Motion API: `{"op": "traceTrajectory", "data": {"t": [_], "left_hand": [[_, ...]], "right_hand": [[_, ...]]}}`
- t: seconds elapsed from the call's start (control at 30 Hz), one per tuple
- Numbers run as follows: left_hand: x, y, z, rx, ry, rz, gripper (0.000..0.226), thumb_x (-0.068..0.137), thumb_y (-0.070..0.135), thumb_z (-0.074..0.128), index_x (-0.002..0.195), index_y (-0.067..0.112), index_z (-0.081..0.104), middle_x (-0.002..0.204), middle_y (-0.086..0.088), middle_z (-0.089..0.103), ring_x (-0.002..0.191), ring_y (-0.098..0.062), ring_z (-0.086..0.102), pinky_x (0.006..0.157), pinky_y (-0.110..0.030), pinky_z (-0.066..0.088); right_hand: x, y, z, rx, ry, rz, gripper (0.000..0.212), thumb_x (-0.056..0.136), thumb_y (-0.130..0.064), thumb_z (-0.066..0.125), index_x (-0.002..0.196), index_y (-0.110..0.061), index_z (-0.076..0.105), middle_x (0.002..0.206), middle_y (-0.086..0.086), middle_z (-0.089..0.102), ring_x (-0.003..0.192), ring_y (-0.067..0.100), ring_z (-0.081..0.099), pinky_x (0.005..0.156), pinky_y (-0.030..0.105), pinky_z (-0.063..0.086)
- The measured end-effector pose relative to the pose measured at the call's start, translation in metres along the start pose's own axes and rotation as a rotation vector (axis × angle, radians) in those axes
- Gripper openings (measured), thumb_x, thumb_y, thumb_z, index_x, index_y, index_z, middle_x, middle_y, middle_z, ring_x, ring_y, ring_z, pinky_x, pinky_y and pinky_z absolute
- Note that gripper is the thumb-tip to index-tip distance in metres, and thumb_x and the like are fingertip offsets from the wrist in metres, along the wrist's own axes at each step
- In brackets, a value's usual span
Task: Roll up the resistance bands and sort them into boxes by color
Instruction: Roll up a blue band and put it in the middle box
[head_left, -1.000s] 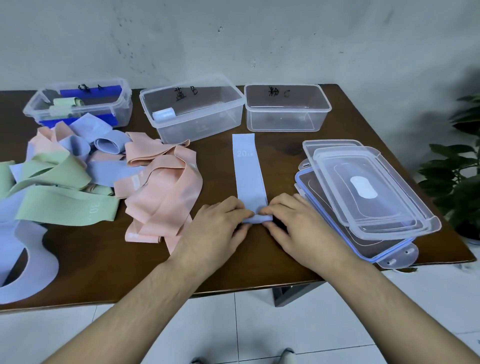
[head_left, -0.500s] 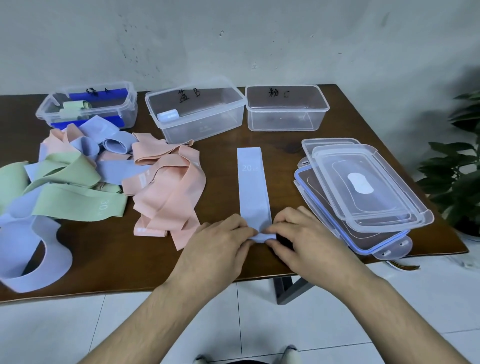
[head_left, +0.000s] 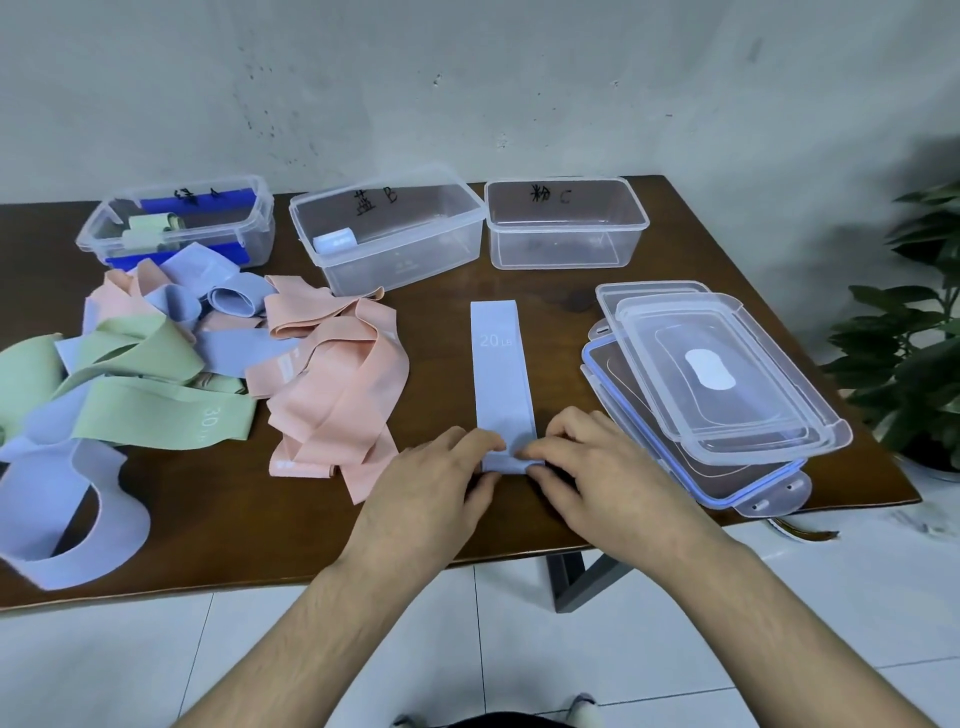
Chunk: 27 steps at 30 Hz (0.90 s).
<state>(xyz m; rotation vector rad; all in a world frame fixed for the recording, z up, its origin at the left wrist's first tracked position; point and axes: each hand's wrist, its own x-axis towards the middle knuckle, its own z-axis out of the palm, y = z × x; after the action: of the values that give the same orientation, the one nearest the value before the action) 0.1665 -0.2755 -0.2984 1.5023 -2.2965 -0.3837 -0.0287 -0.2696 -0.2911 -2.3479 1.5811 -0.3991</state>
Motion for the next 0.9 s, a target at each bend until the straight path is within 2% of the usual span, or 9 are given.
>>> {"op": "traceTrajectory", "data": {"t": [0.13,0.27,0.37,0.5,0.67,0.77,0.9], "left_hand": [[0.003,-0.002,0.002,0.013,-0.009,-0.013,0.026,0.101,0.036,0.048,0.124,0.031,0.059,0.107,0.011,0.058,0.09,-0.012,0.06,0.073,-0.019,0.043],[0.006,-0.002,0.006,0.008,-0.002,-0.024,0.029,0.102,0.032,0.045,0.128,0.027,0.059,0.113,0.007,0.058,0.093,-0.015,0.061,0.078,-0.025,0.046],[0.006,-0.002,0.007,0.01,0.0,-0.02,0.031,0.103,0.032,0.044,0.13,0.026,0.058,0.115,0.006,0.057,0.094,-0.015,0.06,0.079,-0.025,0.046],[0.006,-0.002,0.003,-0.016,-0.011,-0.027,0.037,0.1,0.037,0.048,0.137,0.03,0.051,0.116,0.008,0.056,0.093,-0.013,0.06,0.077,-0.022,0.045],[0.011,-0.003,0.004,0.02,-0.014,-0.027,0.031,0.101,0.038,0.048,0.13,0.031,0.053,0.111,0.009,0.056,0.089,-0.013,0.059,0.072,-0.021,0.043],[0.013,-0.003,0.006,0.003,-0.011,-0.026,0.032,0.102,0.034,0.047,0.132,0.027,0.054,0.111,0.006,0.057,0.093,-0.015,0.06,0.077,-0.025,0.045],[0.01,-0.003,0.005,-0.002,-0.018,-0.013,0.032,0.102,0.032,0.047,0.132,0.025,0.055,0.111,0.005,0.057,0.092,-0.016,0.06,0.078,-0.027,0.048]], "right_hand": [[0.003,-0.005,-0.002,0.013,-0.052,0.027,0.031,0.106,-0.033,0.039,0.133,-0.031,0.053,0.114,-0.012,0.054,0.105,0.008,0.046,0.092,0.023,0.042],[0.008,-0.01,-0.003,0.061,-0.087,0.062,0.031,0.103,-0.035,0.045,0.134,-0.033,0.042,0.117,-0.009,0.055,0.104,0.009,0.048,0.089,0.024,0.045],[0.011,-0.008,-0.002,0.068,-0.104,0.074,0.027,0.103,-0.034,0.047,0.13,-0.033,0.045,0.114,-0.01,0.054,0.1,0.007,0.046,0.085,0.02,0.042],[0.016,-0.005,-0.002,0.065,-0.098,0.092,0.029,0.104,-0.033,0.046,0.132,-0.032,0.05,0.107,-0.012,0.05,0.101,0.008,0.047,0.086,0.022,0.043],[0.017,-0.005,-0.003,0.032,-0.094,0.093,0.035,0.104,-0.037,0.044,0.139,-0.035,0.047,0.115,-0.009,0.051,0.106,0.009,0.048,0.088,0.02,0.041],[0.018,-0.008,-0.003,0.062,-0.092,0.093,0.035,0.103,-0.034,0.048,0.138,-0.032,0.046,0.116,-0.008,0.053,0.106,0.011,0.051,0.087,0.022,0.043],[0.017,-0.011,-0.005,0.056,-0.081,0.097,0.026,0.103,-0.031,0.049,0.128,-0.026,0.048,0.112,-0.005,0.057,0.094,0.011,0.048,0.079,0.024,0.043]]}}
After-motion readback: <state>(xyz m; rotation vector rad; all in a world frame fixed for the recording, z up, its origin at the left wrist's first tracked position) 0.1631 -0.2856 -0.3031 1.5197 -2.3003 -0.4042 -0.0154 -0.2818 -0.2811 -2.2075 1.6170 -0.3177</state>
